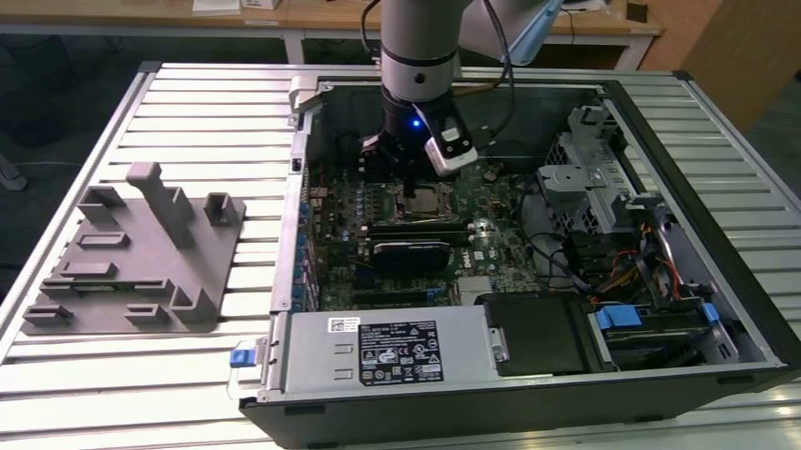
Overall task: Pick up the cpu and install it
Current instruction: 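Close the cpu cover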
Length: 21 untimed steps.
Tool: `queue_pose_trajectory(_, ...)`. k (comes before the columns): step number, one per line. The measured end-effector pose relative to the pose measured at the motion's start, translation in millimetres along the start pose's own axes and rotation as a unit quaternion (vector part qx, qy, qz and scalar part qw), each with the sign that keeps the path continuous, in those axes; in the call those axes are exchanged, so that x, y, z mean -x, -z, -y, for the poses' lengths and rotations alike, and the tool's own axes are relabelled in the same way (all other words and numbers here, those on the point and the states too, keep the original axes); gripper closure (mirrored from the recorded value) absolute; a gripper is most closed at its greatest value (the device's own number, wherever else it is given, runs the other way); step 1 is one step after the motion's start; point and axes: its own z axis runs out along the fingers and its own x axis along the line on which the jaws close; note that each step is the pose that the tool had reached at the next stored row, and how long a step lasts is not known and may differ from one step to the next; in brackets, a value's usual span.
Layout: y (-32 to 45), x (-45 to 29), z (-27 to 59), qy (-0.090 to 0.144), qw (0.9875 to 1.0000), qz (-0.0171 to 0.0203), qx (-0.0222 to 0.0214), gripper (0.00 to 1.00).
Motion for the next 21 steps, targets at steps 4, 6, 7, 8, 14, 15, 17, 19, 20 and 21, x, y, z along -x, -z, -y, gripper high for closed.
queue_pose_trajectory(4, 0.3, 0.0, 0.0, 0.000, 1.0000, -0.0001, -0.0002, 0.89)
queue_pose_trajectory(6, 1.9, 0.0, -0.1, 0.000, 1.0000, 0.0000, 0.0000, 0.89)
queue_pose_trajectory(7, 2.1, 0.0, -0.1, 0.000, 1.0000, 0.0000, -0.0001, 0.89)
queue_pose_trajectory(8, 1.9, 0.0, -0.1, 0.000, 1.0000, 0.0000, 0.0000, 0.89)
queue_pose_trajectory(14, 7.0, -0.4, -0.2, 0.000, 1.0000, 0.0005, 0.0000, 0.89)
queue_pose_trajectory(15, 6.8, -0.4, -0.2, 0.000, 1.0000, 0.0005, 0.0001, 0.89)
queue_pose_trajectory(17, 0.5, -0.6, 0.0, 0.000, 1.0000, 0.0032, 0.0001, 0.89)
queue_pose_trajectory(19, 4.0, -0.5, -0.1, 0.000, 1.0000, 0.0032, 0.0000, 0.89)
queue_pose_trajectory(20, 7.2, -0.4, -0.2, 0.000, 1.0000, 0.0033, 0.0002, 0.89)
queue_pose_trajectory(21, 9.6, -0.4, -0.3, 0.000, 1.0000, 0.0033, 0.0002, 0.89)
